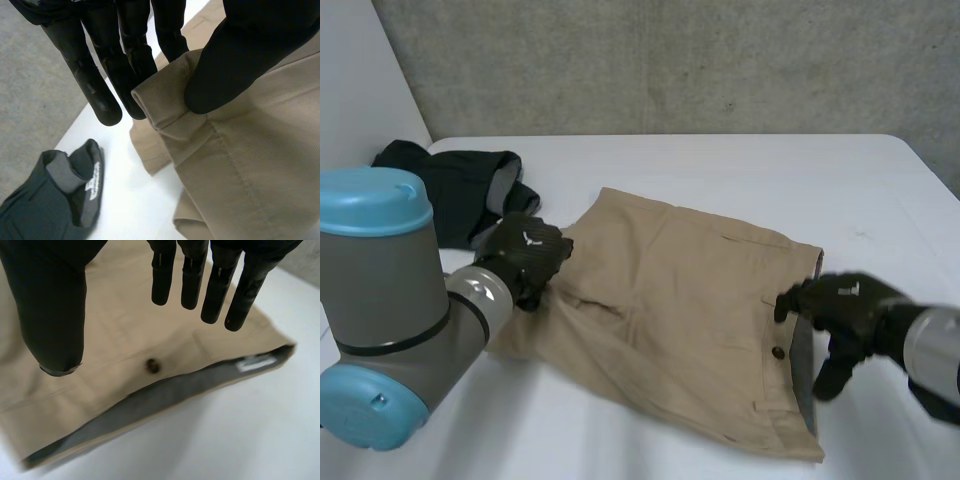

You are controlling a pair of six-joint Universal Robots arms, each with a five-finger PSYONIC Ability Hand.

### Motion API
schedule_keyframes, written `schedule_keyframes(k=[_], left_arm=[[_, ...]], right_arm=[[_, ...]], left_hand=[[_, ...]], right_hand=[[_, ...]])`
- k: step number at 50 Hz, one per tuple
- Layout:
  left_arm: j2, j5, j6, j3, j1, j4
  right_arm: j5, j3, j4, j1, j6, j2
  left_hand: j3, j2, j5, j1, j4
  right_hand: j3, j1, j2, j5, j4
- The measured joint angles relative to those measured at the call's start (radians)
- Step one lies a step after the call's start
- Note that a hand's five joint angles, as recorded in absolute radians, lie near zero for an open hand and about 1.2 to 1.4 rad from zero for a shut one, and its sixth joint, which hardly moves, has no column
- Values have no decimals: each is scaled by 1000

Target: Fold the laundry.

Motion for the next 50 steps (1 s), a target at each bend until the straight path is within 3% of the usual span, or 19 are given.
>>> schedule_keyframes(k=[6,15,24,29,30,35,42,50], left_arm=[[-6,0,1,36,7,-1],[-61,-3,-25,105,10,-4],[-102,-4,-57,150,17,-7],[-115,-4,-61,162,18,-7],[-122,-2,-61,168,18,-7],[-141,0,-61,185,18,-5],[-272,0,-59,346,12,38],[-534,1,-53,690,1,176]], right_arm=[[-15,154,-35,12,29,-88],[-18,326,-217,48,49,-171],[-2,353,-379,120,94,-34],[26,326,-411,155,97,33],[42,303,-423,165,98,60],[63,248,-449,173,96,86],[114,4,-489,171,90,159],[289,-419,-451,172,30,452]], left_hand=[[0,0,0,0,0],[0,0,0,0,0],[0,0,0,0,0],[0,0,0,0,0],[0,0,0,0,0],[0,0,0,0,0],[0,0,0,0,0],[0,0,0,0,0]], right_hand=[[0,0,0,-1,0],[0,0,0,-1,0],[37,29,18,46,43],[347,316,330,339,353],[692,527,683,689,705],[745,555,728,741,760],[776,618,740,769,789],[776,618,740,770,789]])
